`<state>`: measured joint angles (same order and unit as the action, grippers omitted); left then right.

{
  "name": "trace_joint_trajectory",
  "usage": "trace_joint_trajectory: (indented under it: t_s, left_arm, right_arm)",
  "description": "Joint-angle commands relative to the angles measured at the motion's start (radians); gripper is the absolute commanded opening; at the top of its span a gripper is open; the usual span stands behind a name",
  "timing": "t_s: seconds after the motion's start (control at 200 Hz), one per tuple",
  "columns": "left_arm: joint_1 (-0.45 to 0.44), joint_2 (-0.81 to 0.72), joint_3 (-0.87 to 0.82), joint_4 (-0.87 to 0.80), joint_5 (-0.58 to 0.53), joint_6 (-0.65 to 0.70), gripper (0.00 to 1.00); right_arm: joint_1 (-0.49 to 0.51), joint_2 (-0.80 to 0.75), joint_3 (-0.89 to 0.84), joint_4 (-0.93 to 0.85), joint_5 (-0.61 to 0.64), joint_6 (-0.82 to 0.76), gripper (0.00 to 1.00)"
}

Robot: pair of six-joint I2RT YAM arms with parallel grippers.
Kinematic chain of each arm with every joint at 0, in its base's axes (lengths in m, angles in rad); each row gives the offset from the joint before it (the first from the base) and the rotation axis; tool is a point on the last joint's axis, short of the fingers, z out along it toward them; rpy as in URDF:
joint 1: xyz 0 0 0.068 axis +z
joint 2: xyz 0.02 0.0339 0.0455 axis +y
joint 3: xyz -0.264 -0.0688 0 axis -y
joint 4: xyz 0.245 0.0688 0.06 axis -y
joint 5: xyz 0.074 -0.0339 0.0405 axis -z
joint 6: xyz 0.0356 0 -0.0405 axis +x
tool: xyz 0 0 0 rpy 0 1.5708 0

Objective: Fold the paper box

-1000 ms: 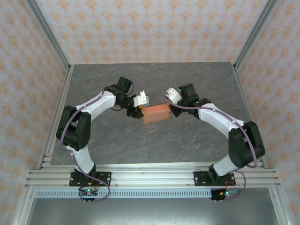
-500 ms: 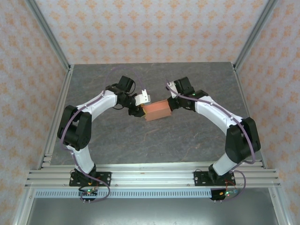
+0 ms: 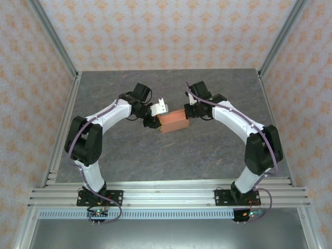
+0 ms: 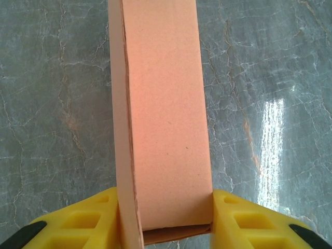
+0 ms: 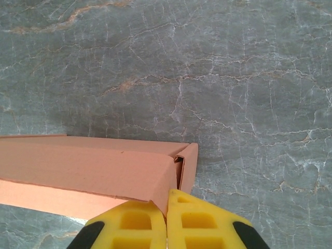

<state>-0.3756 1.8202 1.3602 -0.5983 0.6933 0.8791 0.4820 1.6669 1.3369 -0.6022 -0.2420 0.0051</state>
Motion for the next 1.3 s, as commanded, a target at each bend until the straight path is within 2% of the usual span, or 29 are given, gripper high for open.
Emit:
trace_joint_trajectory:
  t_s: [0.0,0.175,0.505,0.946,1.296]
  left_arm:
    - [0.004,0.002,0.022,-0.064,-0.093,-0.047,0.37]
    - [0.000,0.004,0.028,-0.070,-0.108,-0.058,0.36]
    - [0.000,0.016,0.046,-0.083,-0.125,-0.079,0.36]
    - [0.001,0.031,0.062,-0.087,-0.175,-0.119,0.34]
    - [0.000,0.020,0.048,-0.089,-0.212,-0.095,0.31]
  right_arm:
    - [0.001,0.009,0.057,-0.065,0.032,0.058,0.06]
    - [0.001,0.032,0.084,-0.090,0.031,0.078,0.06]
    - [0.001,0.027,0.043,-0.074,0.115,0.035,0.05]
    - [0.001,0.014,-0.017,-0.007,0.056,0.133,0.04]
    - [-0.004,0.045,0.101,-0.113,0.031,0.146,0.04]
